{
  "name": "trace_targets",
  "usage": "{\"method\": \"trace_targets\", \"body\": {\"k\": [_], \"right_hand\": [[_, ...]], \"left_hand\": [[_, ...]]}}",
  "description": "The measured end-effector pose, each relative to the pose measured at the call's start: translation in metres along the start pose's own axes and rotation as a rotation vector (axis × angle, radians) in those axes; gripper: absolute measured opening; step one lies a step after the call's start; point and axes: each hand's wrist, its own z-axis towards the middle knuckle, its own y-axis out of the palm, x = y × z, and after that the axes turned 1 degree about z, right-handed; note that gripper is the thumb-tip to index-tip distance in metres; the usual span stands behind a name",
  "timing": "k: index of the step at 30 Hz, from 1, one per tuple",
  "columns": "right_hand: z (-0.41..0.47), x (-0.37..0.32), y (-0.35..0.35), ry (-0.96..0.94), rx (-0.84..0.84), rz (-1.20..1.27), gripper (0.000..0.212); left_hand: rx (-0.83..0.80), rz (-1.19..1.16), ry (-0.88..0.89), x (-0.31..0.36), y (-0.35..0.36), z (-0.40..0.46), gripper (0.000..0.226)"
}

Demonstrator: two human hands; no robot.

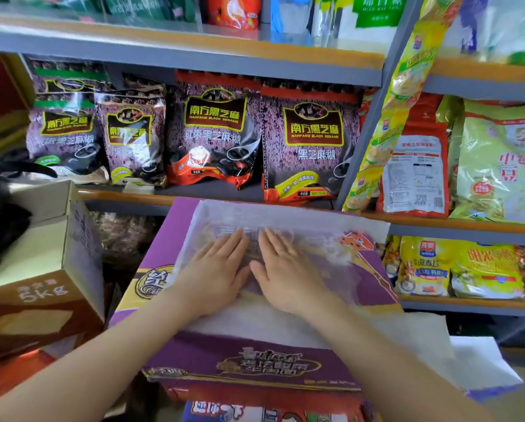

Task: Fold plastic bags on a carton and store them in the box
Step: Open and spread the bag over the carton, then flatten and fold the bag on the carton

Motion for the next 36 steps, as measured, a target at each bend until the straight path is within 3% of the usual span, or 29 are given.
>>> {"method": "trace_targets", "body": {"k": [5,10,12,14,18,20,23,26,29,31,34,36], "right_hand": [[-0.019,0.029,0.015,0.068,0.009,-0.079,0.064],[-0.042,0.081,0.005,0.17,-0.011,-0.109,0.062],[-0.048,0.095,0.002,0.216,-0.027,-0.091,0.059],[-0.051,0.103,-0.003,0.26,-0.04,-0.095,0.058],[-0.076,0.093,-0.018,0.184,0.095,-0.076,0.059],[-0.1,0.08,-0.028,-0.033,0.118,0.025,0.071],[-0.127,0.079,-0.028,-0.188,-0.061,-0.092,0.087],[-0.137,0.098,-0.024,-0.152,0.01,-0.154,0.068],[-0.148,0.112,-0.03,-0.1,0.088,0.095,0.043],[-0.152,0.119,-0.035,-0.049,0.106,0.221,0.037],[-0.152,0.126,-0.037,0.021,0.159,0.184,0.035],[-0.15,0.129,-0.038,0.051,0.173,0.228,0.033]], "left_hand": [[-0.01,0.003,-0.259,-0.004,0.004,-0.031,0.128],[-0.065,0.007,-0.335,-0.008,-0.003,-0.043,0.137],[-0.072,0.005,-0.348,-0.008,-0.003,-0.043,0.132],[0.007,-0.009,-0.35,-0.006,-0.009,-0.044,0.111],[0.404,0.028,-0.067,0.016,-0.018,-0.061,0.056],[0.367,-0.057,0.089,0.041,-0.018,-0.073,0.056],[0.261,-0.051,0.198,0.071,-0.005,-0.078,0.057],[0.184,0.009,0.211,0.083,0.005,-0.068,0.051],[0.147,-0.117,0.195,0.09,0.003,-0.06,0.037],[0.188,-0.226,0.152,0.09,-0.002,-0.058,0.044],[0.229,-0.311,0.105,0.088,-0.011,-0.053,0.064],[0.217,-0.29,0.085,0.086,-0.011,-0.051,0.063]]}}
